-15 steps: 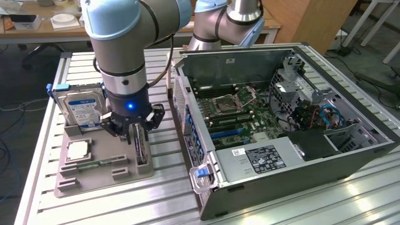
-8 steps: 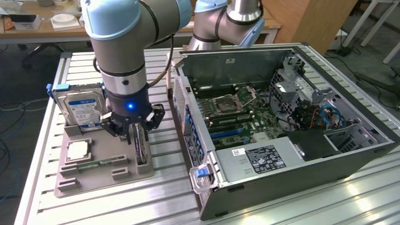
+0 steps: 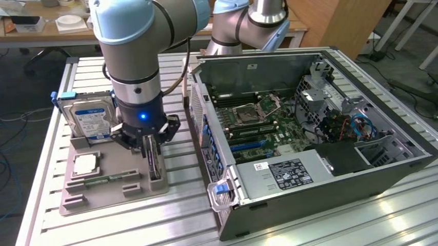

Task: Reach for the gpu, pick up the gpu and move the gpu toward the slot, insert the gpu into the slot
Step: 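Pick up the gpu and move the gpu toward the slot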

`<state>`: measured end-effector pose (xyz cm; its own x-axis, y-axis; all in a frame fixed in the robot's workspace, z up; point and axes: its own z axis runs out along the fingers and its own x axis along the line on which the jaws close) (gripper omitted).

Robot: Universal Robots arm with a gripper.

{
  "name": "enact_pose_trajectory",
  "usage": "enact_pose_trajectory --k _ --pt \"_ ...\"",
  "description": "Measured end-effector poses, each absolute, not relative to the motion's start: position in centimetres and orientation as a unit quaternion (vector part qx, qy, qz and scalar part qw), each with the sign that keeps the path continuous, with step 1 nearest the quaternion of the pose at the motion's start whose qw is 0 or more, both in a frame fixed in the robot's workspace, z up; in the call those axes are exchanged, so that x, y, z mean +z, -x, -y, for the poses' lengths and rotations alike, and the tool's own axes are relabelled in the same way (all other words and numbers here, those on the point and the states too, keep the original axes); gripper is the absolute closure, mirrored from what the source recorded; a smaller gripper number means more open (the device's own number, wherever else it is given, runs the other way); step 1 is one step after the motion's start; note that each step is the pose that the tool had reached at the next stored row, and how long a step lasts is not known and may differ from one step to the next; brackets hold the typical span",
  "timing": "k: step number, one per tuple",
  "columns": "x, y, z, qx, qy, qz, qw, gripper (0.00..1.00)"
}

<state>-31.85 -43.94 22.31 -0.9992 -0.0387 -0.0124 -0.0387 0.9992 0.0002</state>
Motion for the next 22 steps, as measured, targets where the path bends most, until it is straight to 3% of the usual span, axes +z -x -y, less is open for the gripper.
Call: enact_pose_trajectory --k 5,6,22 --pt "22.24 31.78 43.94 0.0 0.019 -1.0 0.006 0.63" --pt "22.23 31.77 43.94 0.0 0.019 -1.0 0.006 0.69" --pt "22.1 31.69 43.94 0.0 0.019 -1.0 0.006 0.73"
